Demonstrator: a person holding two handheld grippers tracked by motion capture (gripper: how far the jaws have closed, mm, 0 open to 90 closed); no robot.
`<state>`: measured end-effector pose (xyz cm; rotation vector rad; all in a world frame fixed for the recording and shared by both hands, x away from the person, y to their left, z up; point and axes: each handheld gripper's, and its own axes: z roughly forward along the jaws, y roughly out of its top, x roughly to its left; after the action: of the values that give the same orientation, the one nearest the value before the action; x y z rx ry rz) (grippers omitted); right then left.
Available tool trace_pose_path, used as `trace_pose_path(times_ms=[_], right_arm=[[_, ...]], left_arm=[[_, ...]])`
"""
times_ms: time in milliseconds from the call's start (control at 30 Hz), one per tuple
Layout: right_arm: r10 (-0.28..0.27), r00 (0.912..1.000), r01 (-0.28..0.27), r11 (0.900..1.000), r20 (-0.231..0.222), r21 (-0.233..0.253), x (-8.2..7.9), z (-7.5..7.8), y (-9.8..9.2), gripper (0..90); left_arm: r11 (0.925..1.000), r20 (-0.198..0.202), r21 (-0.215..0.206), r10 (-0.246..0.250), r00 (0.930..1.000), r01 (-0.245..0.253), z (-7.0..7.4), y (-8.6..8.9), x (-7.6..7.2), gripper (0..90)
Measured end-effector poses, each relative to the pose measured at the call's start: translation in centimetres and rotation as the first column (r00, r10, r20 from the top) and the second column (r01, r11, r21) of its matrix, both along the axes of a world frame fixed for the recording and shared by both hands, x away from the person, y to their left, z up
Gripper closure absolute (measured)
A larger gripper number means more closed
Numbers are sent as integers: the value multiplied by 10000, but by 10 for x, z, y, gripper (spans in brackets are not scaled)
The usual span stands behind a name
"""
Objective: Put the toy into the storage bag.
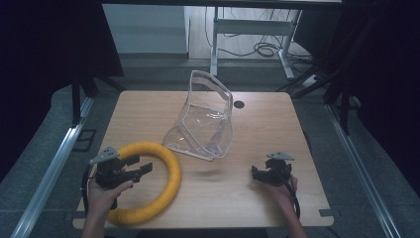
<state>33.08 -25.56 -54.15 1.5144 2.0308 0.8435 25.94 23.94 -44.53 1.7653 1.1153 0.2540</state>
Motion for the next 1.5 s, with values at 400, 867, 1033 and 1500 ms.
trace_pose_path(times_ms=[400,867,1033,1500], right_arm=[[316,9994,-317,9995,120,29,-3,0,0,140],[399,9991,-399,9992,123,42,-3,0,0,146],[371,9992,-372,9993,125,58,-3,0,0,147],[344,9993,-345,9994,129,52,-3,1,-1,155]], left_arm=[[9995,-150,273,-174,9997,178,-2,-4,2,322],[9993,-142,366,-47,9999,52,0,-1,2,323],[9992,-181,393,-77,9998,84,-1,-2,2,322],[9811,-461,991,-1623,9857,1661,23,1,-12,318]])
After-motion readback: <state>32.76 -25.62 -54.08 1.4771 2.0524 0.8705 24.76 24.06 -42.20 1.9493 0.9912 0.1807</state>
